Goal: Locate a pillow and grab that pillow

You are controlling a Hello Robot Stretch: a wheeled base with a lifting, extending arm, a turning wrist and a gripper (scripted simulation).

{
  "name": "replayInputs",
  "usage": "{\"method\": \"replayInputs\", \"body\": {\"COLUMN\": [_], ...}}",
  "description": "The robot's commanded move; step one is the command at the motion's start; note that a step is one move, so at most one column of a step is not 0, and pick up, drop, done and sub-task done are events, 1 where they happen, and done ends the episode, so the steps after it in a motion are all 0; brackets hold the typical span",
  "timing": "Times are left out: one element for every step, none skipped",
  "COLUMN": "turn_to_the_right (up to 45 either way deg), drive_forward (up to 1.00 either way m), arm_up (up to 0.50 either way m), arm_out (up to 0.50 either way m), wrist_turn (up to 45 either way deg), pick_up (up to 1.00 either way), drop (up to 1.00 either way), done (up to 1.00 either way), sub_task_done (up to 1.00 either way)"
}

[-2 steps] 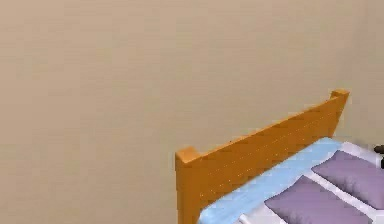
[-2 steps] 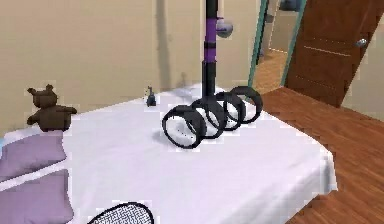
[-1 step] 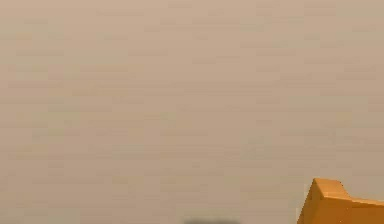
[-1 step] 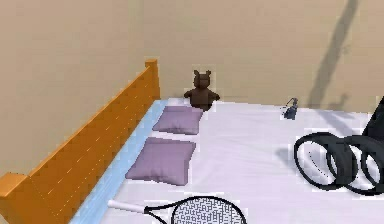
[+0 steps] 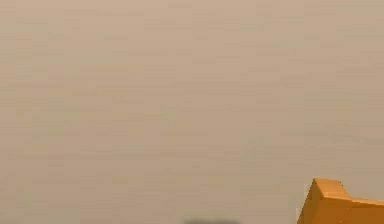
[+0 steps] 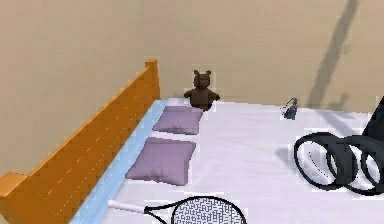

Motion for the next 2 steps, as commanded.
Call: {"method": "replayInputs", "body": {"turn_to_the_right": [0.0, 0.0], "drive_forward": [0.00, 0.00], "arm_up": [0.20, 0.00], "arm_out": [0.00, 0.36], "wrist_turn": [0.0, 0.0], "pick_up": [0.00, 0.00], "drop": [0.00, 0.00], "done": [0.00, 0.00], "sub_task_done": [0.00, 0.00]}}
